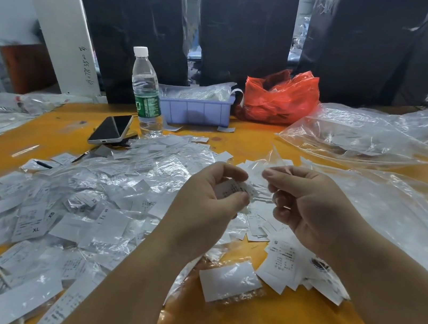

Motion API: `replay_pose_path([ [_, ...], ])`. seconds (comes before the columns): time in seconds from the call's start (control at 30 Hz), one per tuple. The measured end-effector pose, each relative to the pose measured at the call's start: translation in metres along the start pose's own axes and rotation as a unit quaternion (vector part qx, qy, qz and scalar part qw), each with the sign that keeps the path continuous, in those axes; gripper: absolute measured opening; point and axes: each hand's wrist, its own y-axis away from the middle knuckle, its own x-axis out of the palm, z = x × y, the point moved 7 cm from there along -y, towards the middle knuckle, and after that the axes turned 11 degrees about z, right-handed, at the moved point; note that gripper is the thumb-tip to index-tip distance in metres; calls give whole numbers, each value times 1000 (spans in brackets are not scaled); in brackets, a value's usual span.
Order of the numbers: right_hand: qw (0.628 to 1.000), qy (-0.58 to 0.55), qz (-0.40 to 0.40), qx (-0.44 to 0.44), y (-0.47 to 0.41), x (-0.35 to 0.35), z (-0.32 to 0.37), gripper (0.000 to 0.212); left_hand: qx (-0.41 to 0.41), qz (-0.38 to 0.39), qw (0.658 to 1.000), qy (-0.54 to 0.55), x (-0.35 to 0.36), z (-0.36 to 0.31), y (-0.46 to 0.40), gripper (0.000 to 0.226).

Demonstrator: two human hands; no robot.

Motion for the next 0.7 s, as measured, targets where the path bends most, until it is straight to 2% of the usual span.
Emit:
replay_pose_path([
  [0.1, 1000, 7, 7, -7, 1, 2, 1, 17, -1, 12, 1000, 0, 1, 1, 0, 30],
  [0.27, 1000, 21, 3, -16, 0, 2, 2, 33, -1, 17, 1000, 18, 1, 0, 0, 35],
  [0.43, 999, 23, -7, -26, 0, -1, 3, 22, -5, 34, 999, 23, 3, 1, -1, 39],
  [0.7, 997, 65, 45, -5, -1, 8, -2, 13, -16, 15, 1000, 18, -2, 4, -2, 39],
])
